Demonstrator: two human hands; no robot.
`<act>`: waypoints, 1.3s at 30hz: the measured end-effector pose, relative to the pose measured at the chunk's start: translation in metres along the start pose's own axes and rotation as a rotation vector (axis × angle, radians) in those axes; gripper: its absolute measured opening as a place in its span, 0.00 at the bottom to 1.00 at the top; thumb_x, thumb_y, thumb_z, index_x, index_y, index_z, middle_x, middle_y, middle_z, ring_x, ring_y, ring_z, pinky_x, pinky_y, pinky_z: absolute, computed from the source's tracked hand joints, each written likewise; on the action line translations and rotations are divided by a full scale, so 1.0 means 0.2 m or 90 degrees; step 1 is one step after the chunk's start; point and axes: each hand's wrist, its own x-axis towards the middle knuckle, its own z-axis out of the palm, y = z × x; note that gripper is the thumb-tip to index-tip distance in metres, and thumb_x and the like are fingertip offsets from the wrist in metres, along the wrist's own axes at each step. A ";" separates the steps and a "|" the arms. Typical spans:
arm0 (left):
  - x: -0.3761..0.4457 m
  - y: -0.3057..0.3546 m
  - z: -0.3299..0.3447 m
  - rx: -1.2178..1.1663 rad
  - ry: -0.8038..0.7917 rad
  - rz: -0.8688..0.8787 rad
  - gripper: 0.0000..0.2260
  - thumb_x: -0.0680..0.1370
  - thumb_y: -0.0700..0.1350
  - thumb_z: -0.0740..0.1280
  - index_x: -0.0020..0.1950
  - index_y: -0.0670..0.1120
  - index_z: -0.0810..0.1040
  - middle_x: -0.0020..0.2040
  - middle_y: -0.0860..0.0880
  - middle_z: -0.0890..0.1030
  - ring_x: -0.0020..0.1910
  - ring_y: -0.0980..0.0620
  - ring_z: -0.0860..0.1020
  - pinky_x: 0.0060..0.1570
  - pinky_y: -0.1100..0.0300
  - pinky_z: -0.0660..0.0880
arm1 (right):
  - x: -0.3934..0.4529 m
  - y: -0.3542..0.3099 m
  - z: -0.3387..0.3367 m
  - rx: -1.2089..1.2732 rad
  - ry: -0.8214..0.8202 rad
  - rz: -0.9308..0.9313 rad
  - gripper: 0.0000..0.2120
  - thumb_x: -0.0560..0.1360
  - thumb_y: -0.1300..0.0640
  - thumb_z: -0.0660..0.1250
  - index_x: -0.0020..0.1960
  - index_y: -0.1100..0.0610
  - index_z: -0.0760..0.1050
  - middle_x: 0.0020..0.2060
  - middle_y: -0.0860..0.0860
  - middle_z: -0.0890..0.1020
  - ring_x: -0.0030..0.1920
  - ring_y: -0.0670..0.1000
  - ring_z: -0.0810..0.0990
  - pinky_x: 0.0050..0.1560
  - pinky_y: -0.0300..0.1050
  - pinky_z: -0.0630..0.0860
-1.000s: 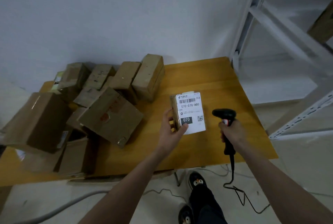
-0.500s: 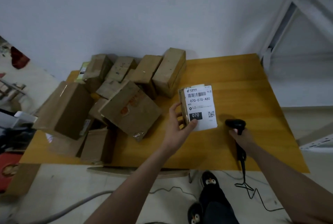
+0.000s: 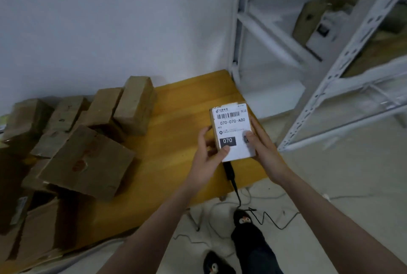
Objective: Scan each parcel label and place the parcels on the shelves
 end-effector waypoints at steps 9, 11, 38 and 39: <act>-0.03 0.08 0.56 0.010 -0.156 0.003 0.24 0.79 0.45 0.68 0.65 0.65 0.60 0.63 0.51 0.76 0.61 0.58 0.75 0.55 0.60 0.77 | -0.39 0.00 -0.52 0.074 0.180 0.000 0.22 0.77 0.51 0.67 0.66 0.33 0.67 0.59 0.49 0.81 0.57 0.51 0.81 0.53 0.51 0.79; -0.04 0.10 0.72 0.025 -0.182 0.011 0.24 0.79 0.44 0.68 0.67 0.62 0.60 0.62 0.51 0.76 0.58 0.62 0.76 0.53 0.61 0.78 | -0.48 0.01 -0.65 0.100 0.207 0.003 0.22 0.78 0.54 0.65 0.68 0.35 0.67 0.58 0.48 0.82 0.58 0.52 0.81 0.53 0.51 0.79; -0.12 0.38 3.52 0.054 -0.502 0.065 0.22 0.72 0.58 0.65 0.63 0.73 0.62 0.60 0.52 0.78 0.54 0.57 0.80 0.50 0.59 0.79 | -1.67 -0.19 -2.97 0.093 0.569 -0.047 0.31 0.69 0.44 0.68 0.69 0.32 0.63 0.58 0.53 0.79 0.53 0.50 0.82 0.47 0.44 0.79; -0.06 0.39 3.60 0.057 -0.507 0.067 0.22 0.73 0.58 0.65 0.63 0.72 0.62 0.60 0.52 0.78 0.54 0.56 0.80 0.50 0.59 0.80 | -1.64 -0.20 -3.05 0.092 0.574 -0.050 0.31 0.69 0.44 0.68 0.69 0.32 0.63 0.58 0.53 0.79 0.53 0.50 0.82 0.46 0.43 0.79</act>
